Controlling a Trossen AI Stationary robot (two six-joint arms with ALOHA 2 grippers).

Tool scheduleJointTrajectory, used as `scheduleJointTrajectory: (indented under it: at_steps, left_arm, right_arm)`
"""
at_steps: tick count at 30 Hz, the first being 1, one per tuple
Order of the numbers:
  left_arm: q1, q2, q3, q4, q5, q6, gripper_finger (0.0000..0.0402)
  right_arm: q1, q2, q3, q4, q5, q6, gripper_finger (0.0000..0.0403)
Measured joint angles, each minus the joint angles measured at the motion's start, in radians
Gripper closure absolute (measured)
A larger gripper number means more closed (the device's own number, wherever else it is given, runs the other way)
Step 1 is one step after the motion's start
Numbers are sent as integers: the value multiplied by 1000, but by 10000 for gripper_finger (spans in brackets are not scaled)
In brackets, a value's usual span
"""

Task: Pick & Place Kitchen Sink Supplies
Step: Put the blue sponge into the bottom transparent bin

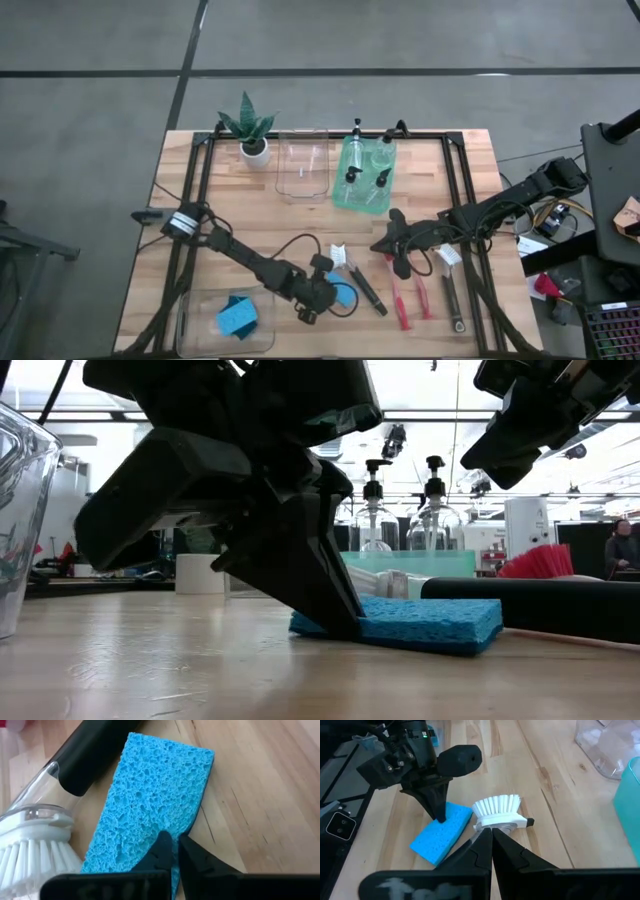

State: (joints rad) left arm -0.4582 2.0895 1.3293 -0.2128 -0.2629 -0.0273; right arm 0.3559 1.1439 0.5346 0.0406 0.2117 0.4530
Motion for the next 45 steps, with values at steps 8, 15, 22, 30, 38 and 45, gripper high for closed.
scheduleJointTrajectory:
  at_steps: [8, 15, 22, 30, 38, 45]
  left_arm:
    - [3, -65, -6, -27, 20, -43, 400]
    - [-21, -192, 27, -88, 18, -108, 401]
    - [-97, -340, 58, -229, 15, -234, 401]
    - [-251, -494, 58, -478, 7, -590, 401]
    - [-426, -530, 58, -727, -26, -1045, 402]
    - [-552, -523, 56, -813, -39, -1318, 401]
  right_arm:
    - [0, 1, 0, 0, 0, 0, 394]
    - [0, 1, -2, 0, -1, 0, 394]
    - [0, 1, -6, 0, -1, 0, 394]
    - [0, 1, -6, 0, -1, -2, 394]
    - [0, 1, -6, 1, -1, -4, 394]
    - [0, 1, -6, 1, -3, -6, 394]
